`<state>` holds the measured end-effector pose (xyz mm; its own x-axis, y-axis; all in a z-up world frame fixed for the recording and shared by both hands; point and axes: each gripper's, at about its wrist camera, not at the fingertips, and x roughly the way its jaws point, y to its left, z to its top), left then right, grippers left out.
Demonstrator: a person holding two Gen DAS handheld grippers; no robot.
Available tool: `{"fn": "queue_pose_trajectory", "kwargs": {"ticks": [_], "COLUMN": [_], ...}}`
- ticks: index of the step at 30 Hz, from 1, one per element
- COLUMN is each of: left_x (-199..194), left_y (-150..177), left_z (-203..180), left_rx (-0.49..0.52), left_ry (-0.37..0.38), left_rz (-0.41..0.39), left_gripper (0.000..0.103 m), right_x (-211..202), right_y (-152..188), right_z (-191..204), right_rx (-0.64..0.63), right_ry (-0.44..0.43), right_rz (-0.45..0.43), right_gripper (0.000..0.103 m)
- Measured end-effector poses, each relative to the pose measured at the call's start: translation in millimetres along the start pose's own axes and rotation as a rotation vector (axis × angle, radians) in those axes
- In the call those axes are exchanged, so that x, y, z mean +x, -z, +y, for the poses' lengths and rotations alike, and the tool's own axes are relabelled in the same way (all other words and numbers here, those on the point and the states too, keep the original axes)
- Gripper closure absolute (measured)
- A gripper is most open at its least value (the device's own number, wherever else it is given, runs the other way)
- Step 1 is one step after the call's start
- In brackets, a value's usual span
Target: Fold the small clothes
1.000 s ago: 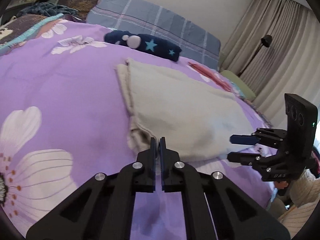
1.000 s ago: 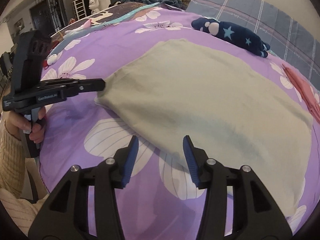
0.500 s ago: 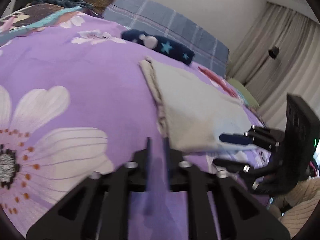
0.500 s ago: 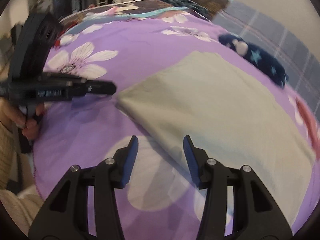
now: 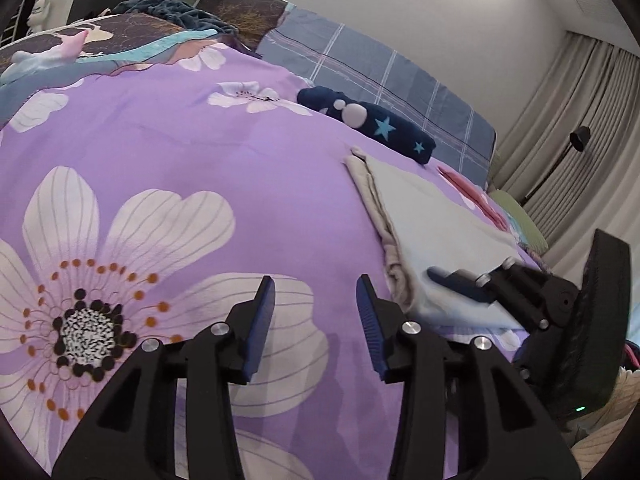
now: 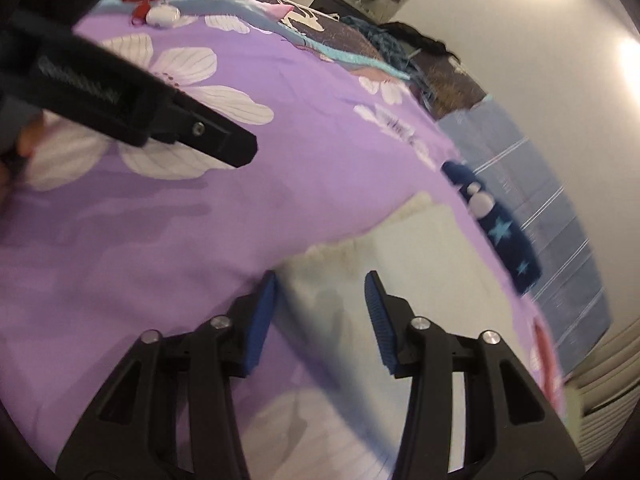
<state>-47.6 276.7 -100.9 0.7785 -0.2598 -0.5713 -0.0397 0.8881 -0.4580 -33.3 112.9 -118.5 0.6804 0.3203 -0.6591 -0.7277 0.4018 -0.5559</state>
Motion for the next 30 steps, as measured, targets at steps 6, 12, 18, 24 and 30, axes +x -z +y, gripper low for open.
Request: {"fn": "queue_pose_trajectory", "kwargs": {"ticks": [6, 12, 18, 24, 30], "left_x": [-2, 27, 88, 164, 202], "left_y": [-9, -40, -71, -99, -126], "left_z": [12, 3, -14, -41, -40], "left_rx": [-0.034, -0.018, -0.007, 0.028, -0.04], "left_ry": [0.002, 0.112, 0.216, 0.282, 0.274], "left_rz": [-0.008, 0.034, 0.16, 0.291, 0.273], "left_gripper": [0.06, 0.058, 0.043, 0.043, 0.098], "right_x": [-28, -23, -24, -21, -21], "right_y": [-5, 1, 3, 6, 6], "right_z": [-23, -15, -21, -14, -18], "right_rx": [0.148, 0.131, 0.175, 0.175, 0.201], "right_ry": [-0.07, -0.107, -0.14, -0.141, -0.156], "right_rz": [-0.04, -0.021, -0.036, -0.028, -0.027], "right_gripper": [0.099, 0.099, 0.099, 0.099, 0.099]}}
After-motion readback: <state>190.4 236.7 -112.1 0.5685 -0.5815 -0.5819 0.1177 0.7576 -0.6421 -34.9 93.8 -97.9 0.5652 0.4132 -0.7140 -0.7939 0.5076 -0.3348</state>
